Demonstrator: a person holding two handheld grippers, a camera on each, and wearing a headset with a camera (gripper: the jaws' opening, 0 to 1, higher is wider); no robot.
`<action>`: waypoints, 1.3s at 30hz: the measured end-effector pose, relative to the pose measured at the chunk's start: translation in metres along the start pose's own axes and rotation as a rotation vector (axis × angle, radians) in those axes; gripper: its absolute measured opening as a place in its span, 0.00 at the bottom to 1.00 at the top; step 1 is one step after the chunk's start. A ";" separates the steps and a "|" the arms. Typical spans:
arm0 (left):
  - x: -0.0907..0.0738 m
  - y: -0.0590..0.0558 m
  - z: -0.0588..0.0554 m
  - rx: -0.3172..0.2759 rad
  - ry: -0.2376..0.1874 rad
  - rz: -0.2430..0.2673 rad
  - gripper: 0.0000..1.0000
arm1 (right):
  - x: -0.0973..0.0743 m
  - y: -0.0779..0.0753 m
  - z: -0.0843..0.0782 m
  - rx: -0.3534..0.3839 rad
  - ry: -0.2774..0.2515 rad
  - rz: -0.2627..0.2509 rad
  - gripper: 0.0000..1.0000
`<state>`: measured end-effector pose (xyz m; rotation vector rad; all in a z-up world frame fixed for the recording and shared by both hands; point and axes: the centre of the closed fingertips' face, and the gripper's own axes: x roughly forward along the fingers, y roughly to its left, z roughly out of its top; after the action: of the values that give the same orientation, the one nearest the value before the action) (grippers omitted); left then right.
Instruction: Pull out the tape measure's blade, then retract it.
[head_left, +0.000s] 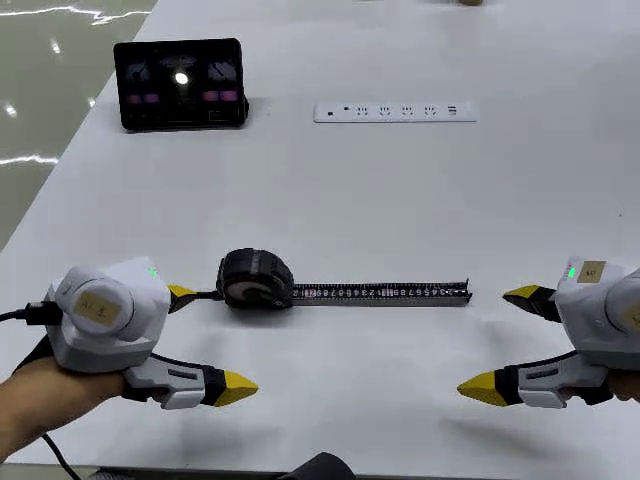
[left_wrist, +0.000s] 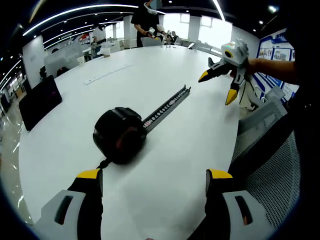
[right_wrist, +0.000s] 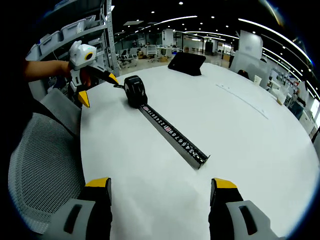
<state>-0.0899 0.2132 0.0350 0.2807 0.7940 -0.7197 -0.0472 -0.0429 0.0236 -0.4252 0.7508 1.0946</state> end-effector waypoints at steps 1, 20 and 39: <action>0.000 -0.001 0.000 -0.004 -0.002 0.004 0.82 | 0.000 0.001 0.001 0.005 -0.005 -0.004 0.82; -0.010 -0.014 0.010 -0.137 -0.130 0.098 0.88 | -0.004 0.021 0.011 0.131 -0.115 -0.080 0.96; -0.011 -0.026 0.018 -0.220 -0.176 0.154 0.96 | -0.012 0.034 0.029 0.194 -0.192 -0.112 0.99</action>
<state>-0.1032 0.1908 0.0559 0.0774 0.6692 -0.4998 -0.0714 -0.0175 0.0543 -0.1921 0.6484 0.9325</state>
